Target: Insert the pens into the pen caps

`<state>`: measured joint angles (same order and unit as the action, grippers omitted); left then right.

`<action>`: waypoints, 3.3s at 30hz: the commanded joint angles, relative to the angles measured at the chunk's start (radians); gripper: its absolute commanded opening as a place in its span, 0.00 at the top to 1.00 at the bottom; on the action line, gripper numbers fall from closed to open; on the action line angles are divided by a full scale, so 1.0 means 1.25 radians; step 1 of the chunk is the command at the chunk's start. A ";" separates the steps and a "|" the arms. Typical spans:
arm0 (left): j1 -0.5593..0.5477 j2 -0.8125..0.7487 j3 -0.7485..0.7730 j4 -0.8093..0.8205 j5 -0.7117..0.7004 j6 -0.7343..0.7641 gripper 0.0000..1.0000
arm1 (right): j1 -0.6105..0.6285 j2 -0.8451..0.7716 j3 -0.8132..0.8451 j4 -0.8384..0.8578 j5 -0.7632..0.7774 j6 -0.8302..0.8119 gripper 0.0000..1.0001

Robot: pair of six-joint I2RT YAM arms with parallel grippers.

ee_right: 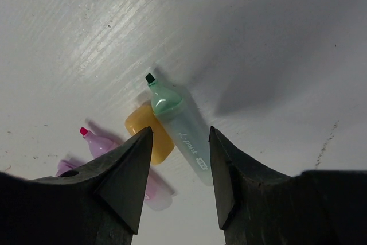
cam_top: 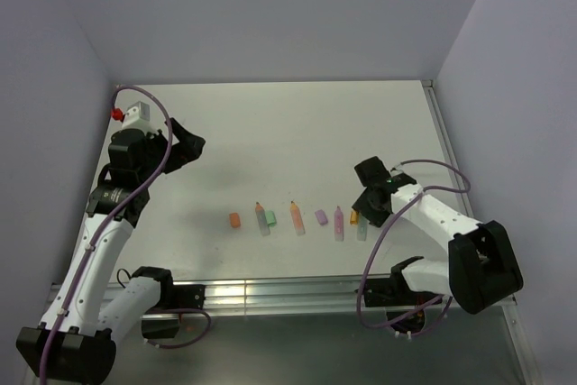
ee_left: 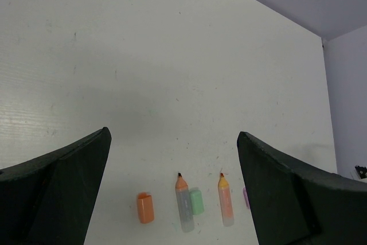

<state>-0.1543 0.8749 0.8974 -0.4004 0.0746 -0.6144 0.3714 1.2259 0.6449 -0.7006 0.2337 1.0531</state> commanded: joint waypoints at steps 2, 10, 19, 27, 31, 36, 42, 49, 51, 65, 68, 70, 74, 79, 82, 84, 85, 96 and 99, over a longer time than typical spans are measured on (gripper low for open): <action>-0.003 0.002 0.018 0.033 0.008 -0.004 0.02 | 0.000 0.013 -0.007 0.023 0.001 -0.004 0.48; -0.003 0.009 0.018 0.032 0.010 -0.004 0.03 | 0.000 0.040 -0.024 0.051 -0.009 -0.009 0.50; -0.003 0.016 0.017 0.031 0.016 -0.006 0.03 | 0.000 0.057 -0.021 0.051 -0.002 -0.023 0.56; -0.002 0.019 0.012 0.032 0.025 -0.004 0.02 | -0.003 0.072 -0.035 0.065 -0.002 -0.045 0.61; -0.003 0.030 0.011 0.032 0.047 -0.007 0.00 | -0.004 0.078 -0.041 0.078 -0.010 -0.051 0.64; -0.002 0.029 0.000 0.062 0.094 -0.020 0.00 | -0.006 0.060 -0.051 0.079 -0.002 -0.068 0.81; -0.002 0.040 -0.010 0.091 0.165 -0.033 0.07 | -0.007 -0.039 -0.053 0.046 0.019 -0.083 1.00; -0.002 0.035 -0.026 0.142 0.240 -0.061 0.01 | -0.006 -0.189 0.040 -0.064 0.032 -0.128 1.00; -0.002 0.035 -0.033 0.169 0.274 -0.074 0.01 | -0.006 -0.216 0.081 -0.075 0.023 -0.138 1.00; 0.014 0.042 -0.108 0.402 0.500 -0.218 0.16 | 0.103 -0.065 0.375 -0.004 -0.042 -0.159 1.00; -0.009 0.038 -0.124 0.449 0.495 -0.236 0.17 | 0.176 0.008 0.467 0.003 -0.035 -0.149 1.00; -0.040 0.034 -0.136 0.474 0.480 -0.245 0.16 | 0.227 0.065 0.536 0.005 -0.032 -0.145 1.00; -0.083 0.049 -0.153 0.494 0.450 -0.258 0.17 | 0.284 0.143 0.648 0.002 -0.041 -0.143 1.00; -0.115 0.058 -0.172 0.523 0.430 -0.263 0.19 | 0.327 0.235 0.772 -0.008 -0.047 -0.138 1.00; -0.123 0.066 -0.168 0.515 0.420 -0.255 0.21 | 0.347 0.275 0.827 -0.015 -0.051 -0.137 1.00; -0.127 0.071 -0.167 0.511 0.418 -0.250 0.22 | 0.362 0.294 0.858 -0.015 -0.049 -0.136 1.00; -0.129 0.078 -0.167 0.514 0.420 -0.252 0.22 | 0.368 0.303 0.869 -0.018 -0.048 -0.132 1.00; -0.149 0.098 -0.172 0.535 0.402 -0.255 0.27 | 0.439 0.400 0.995 -0.047 -0.051 -0.122 1.00; -0.149 0.099 -0.172 0.540 0.404 -0.258 0.29 | 0.455 0.411 0.995 -0.042 -0.049 -0.116 1.00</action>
<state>-0.3355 0.9989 0.6849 0.2165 0.5854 -0.9340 0.9199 1.7226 1.8404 -0.7376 0.1635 0.8928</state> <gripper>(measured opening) 0.719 0.345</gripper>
